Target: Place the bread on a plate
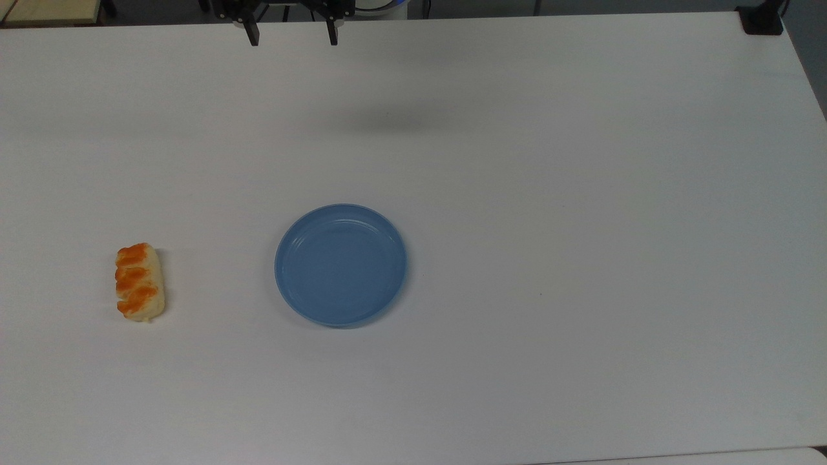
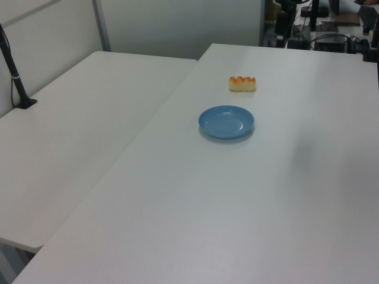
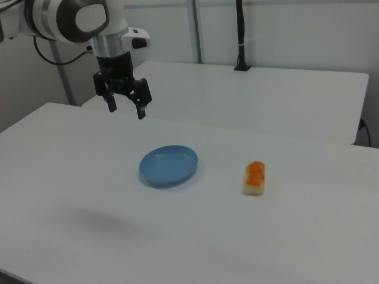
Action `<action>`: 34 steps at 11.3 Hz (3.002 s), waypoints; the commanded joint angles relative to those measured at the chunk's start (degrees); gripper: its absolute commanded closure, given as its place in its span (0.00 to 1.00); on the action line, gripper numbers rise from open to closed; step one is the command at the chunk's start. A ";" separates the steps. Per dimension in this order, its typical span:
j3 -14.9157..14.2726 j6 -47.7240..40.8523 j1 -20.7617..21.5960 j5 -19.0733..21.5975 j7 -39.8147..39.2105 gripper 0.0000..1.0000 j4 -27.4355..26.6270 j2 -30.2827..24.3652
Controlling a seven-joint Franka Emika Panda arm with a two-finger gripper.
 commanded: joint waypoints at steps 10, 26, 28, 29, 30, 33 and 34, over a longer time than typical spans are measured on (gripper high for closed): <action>-3.91 7.43 -3.41 -6.92 -14.26 0.00 11.66 17.81; -3.56 39.16 -11.50 -7.02 -1.27 0.00 19.05 43.13; -3.57 39.25 -11.59 -7.28 -1.53 0.00 19.05 43.31; -3.65 39.25 -11.85 -7.71 -1.62 0.00 19.05 43.23; -3.83 39.25 -11.85 -8.33 -1.53 0.10 19.05 43.22; -3.83 39.16 -11.85 -8.51 -1.09 0.56 18.79 42.79; -3.83 39.16 -11.85 -8.51 -1.09 0.69 18.70 42.78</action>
